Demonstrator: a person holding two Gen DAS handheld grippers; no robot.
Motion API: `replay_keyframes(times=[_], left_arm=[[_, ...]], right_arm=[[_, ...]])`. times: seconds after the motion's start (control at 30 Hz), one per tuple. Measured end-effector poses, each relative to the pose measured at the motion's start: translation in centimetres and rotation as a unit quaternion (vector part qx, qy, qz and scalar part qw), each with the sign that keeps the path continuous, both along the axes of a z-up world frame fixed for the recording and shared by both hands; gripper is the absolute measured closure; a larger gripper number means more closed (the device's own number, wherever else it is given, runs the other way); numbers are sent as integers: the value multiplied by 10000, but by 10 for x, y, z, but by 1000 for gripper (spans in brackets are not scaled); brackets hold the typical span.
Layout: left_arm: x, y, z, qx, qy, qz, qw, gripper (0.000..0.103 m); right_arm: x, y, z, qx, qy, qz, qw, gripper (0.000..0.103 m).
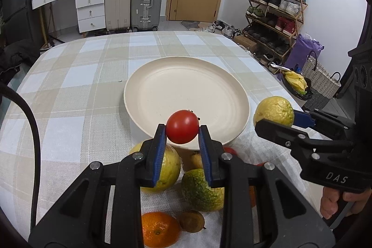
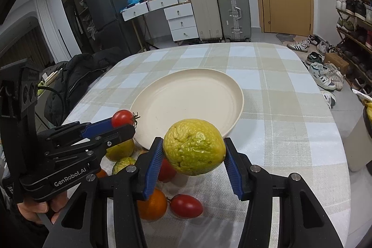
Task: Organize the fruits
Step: 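Lift and carry the citrus with the right tool while the left tool carries the tomato to the plate, then open the right tool to drop the citrus on the plate while the left tool releases the tomato there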
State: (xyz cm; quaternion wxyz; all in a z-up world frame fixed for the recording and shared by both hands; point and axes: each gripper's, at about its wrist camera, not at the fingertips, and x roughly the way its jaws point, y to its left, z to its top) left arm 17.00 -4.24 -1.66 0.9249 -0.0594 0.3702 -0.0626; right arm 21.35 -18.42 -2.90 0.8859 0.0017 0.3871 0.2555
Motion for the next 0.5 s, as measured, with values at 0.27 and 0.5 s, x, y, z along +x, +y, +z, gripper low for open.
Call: replay_keyframes(times=[0.27,0.5], left_arm=[[2,-2,-3,17,-58,-6,10000,78],[9,5,-5,-77,-53,22,10000,78]], right_arm=[[13,4,-5,33,84,30,10000,51],[33,6,-14,66,267,-137,9995,51]])
